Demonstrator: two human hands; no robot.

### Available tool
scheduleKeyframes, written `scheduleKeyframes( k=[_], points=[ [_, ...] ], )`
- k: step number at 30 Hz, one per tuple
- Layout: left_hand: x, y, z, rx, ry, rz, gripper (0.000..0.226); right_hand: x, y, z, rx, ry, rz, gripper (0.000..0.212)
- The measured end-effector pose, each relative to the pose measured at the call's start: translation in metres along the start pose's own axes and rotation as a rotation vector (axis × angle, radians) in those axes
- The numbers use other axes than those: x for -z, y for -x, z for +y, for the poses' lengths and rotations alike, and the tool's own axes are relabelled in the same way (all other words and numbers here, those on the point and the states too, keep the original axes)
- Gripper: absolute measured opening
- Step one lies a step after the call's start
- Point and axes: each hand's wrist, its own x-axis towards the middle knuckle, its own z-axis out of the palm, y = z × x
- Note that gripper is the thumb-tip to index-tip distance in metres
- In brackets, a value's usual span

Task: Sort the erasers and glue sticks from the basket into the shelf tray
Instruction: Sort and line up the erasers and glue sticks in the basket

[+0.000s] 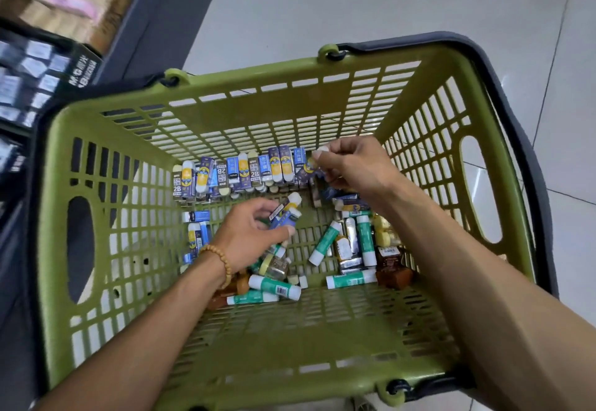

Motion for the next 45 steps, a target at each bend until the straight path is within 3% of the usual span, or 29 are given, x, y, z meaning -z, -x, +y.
scheduleKeyframes(
  k=[6, 10, 15, 19, 25, 32, 34, 36, 39, 45],
  points=[
    [0.037, 0.034, -0.018, 0.155, 0.235, 0.175, 0.041, -0.067, -0.024, -0.012, 0.017, 0.138, -0.139, 0.017],
    [0.053, 0.054, -0.030, 0.205, 0.314, 0.272, 0.049, -0.115, -0.046, -0.010, 0.036, 0.265, -0.189, 0.022],
    [0.061, 0.058, -0.040, 0.221, 0.403, 0.305, 0.047, -0.145, -0.061, 0.000, 0.045, 0.323, -0.112, 0.035],
    [0.064, 0.055, -0.039, 0.230, 0.441, 0.306, 0.039, -0.153, -0.057, 0.007, 0.088, 0.235, -0.030, 0.029],
    [0.067, 0.053, -0.038, 0.220, 0.492, 0.321, 0.046, -0.163, -0.060, 0.014, 0.229, 0.317, 0.027, 0.008],
    [0.068, 0.053, -0.039, 0.194, 0.514, 0.353, 0.036, -0.158, -0.048, 0.001, 0.319, 0.429, 0.009, 0.014],
    [0.067, 0.052, -0.036, 0.179, 0.522, 0.379, 0.036, -0.148, -0.035, -0.004, 0.247, 0.364, -0.080, 0.025],
    [0.066, 0.052, -0.029, 0.160, 0.545, 0.389, 0.034, -0.135, -0.021, -0.010, 0.076, 0.211, -0.277, 0.031],
    [0.066, 0.052, -0.022, 0.148, 0.565, 0.383, 0.035, -0.120, -0.005, -0.014, -0.049, 0.141, -0.505, 0.020],
    [0.065, 0.051, -0.018, 0.131, 0.675, 0.319, 0.038, -0.116, -0.002, -0.008, -0.094, 0.027, -0.560, 0.007]
  ],
)
